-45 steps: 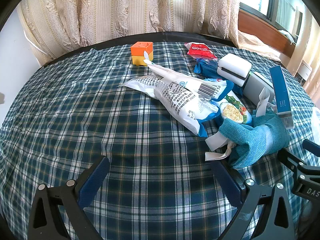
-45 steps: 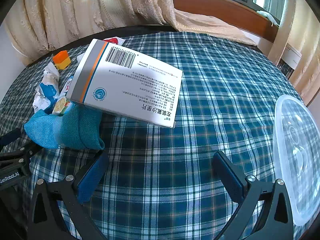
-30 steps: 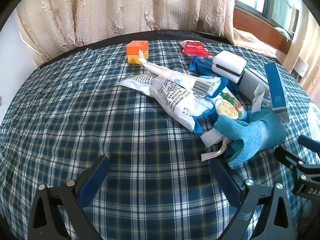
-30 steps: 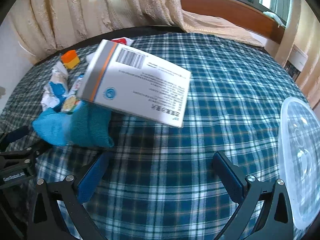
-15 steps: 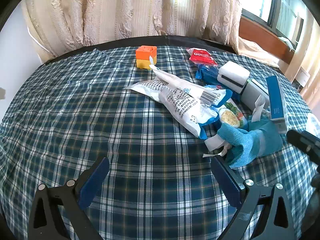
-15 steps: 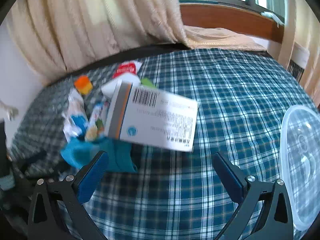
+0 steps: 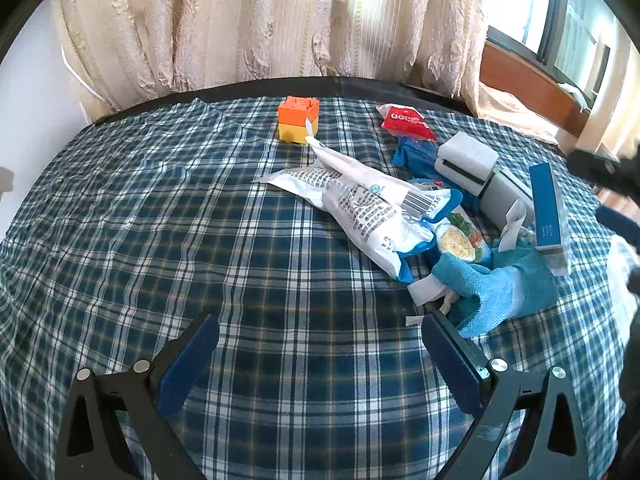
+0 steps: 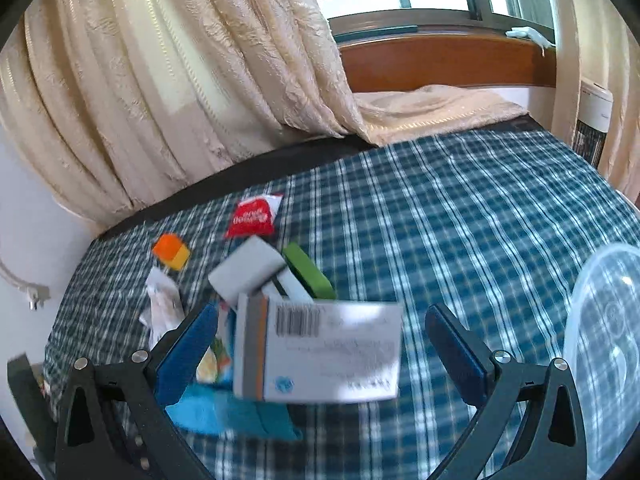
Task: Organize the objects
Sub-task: 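Grasp the white medicine box with the right gripper and lift it, then carry the medicine box with the right gripper while the left gripper grasps the blue towel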
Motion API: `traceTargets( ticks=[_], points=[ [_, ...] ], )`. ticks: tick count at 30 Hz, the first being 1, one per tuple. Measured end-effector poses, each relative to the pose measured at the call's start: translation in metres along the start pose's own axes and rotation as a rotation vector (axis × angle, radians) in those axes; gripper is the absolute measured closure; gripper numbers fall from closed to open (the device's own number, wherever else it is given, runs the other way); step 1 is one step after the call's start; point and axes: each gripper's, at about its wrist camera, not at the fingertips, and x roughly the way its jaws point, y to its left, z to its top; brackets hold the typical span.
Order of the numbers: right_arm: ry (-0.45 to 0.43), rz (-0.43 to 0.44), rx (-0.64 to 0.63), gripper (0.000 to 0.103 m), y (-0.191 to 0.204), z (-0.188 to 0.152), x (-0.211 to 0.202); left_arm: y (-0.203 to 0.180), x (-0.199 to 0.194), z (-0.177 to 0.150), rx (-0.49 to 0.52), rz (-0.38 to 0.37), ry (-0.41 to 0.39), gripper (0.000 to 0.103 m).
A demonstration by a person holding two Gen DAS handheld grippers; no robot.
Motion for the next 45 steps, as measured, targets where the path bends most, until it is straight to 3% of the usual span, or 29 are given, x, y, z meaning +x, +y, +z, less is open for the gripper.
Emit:
traceTargets(
  ticks=[6, 12, 21, 27, 30, 34, 38, 45],
  points=[
    [-0.014, -0.083, -0.085, 0.0, 0.022, 0.01, 0.016, 0.0, -0.004, 0.0, 0.002, -0.006, -0.014, 0.0],
    [0.026, -0.119, -0.1, 0.0, 0.013, 0.008, 0.028, 0.0, -0.005, -0.001, 0.001, -0.007, -0.015, 0.0],
    [0.133, -0.134, -0.122, 0.0, -0.013, -0.028, 0.021, 0.001, -0.005, 0.002, -0.001, -0.007, -0.007, 0.0],
    [0.163, -0.15, -0.078, 0.0, -0.035, -0.054, 0.001, -0.002, 0.0, 0.003, 0.009, -0.008, 0.0, 0.0],
    [0.179, -0.115, -0.027, 0.0, -0.044, -0.062, -0.01, -0.005, 0.0, 0.003, 0.013, -0.01, -0.002, 0.0],
    [0.217, -0.027, 0.046, 0.0, -0.045, -0.062, -0.008, -0.007, -0.002, 0.001, 0.017, -0.017, -0.01, 0.0],
    [0.227, 0.006, 0.076, 0.0, -0.039, -0.054, 0.006, -0.005, -0.005, 0.0, 0.006, -0.017, -0.022, 0.0],
    [0.193, -0.098, 0.01, 0.0, -0.032, -0.029, 0.033, -0.002, -0.007, 0.0, 0.003, -0.027, -0.026, 0.0]
  ],
)
